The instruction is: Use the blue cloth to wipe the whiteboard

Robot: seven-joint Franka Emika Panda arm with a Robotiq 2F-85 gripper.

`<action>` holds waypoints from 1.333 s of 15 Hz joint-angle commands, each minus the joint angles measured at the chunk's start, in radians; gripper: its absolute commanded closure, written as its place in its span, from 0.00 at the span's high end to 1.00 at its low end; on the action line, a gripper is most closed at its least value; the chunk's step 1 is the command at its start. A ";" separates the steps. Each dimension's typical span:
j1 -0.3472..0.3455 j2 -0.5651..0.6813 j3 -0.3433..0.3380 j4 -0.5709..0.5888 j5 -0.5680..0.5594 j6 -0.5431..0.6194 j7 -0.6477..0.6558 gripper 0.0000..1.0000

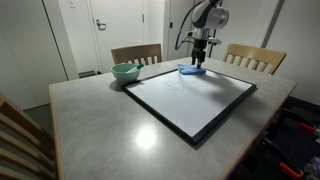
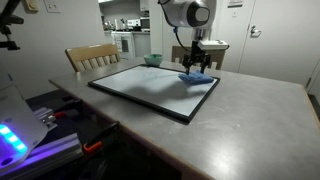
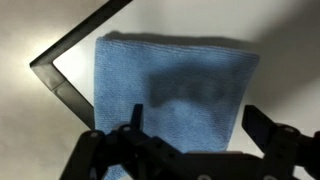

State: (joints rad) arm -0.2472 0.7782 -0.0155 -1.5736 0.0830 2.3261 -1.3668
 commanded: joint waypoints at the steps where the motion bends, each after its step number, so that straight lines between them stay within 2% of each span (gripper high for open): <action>1: -0.010 0.029 0.009 0.029 -0.035 -0.010 0.025 1.00; 15: -0.034 0.064 0.030 0.043 -0.025 -0.045 0.015 1.00; 16: -0.034 0.065 0.030 0.045 -0.025 -0.048 0.014 0.84; 17: -0.035 0.065 0.031 0.046 -0.026 -0.049 0.014 0.72; 20: -0.036 0.064 0.030 0.052 -0.026 -0.042 0.015 0.51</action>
State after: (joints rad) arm -0.2613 0.8203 -0.0066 -1.5514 0.0682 2.3088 -1.3512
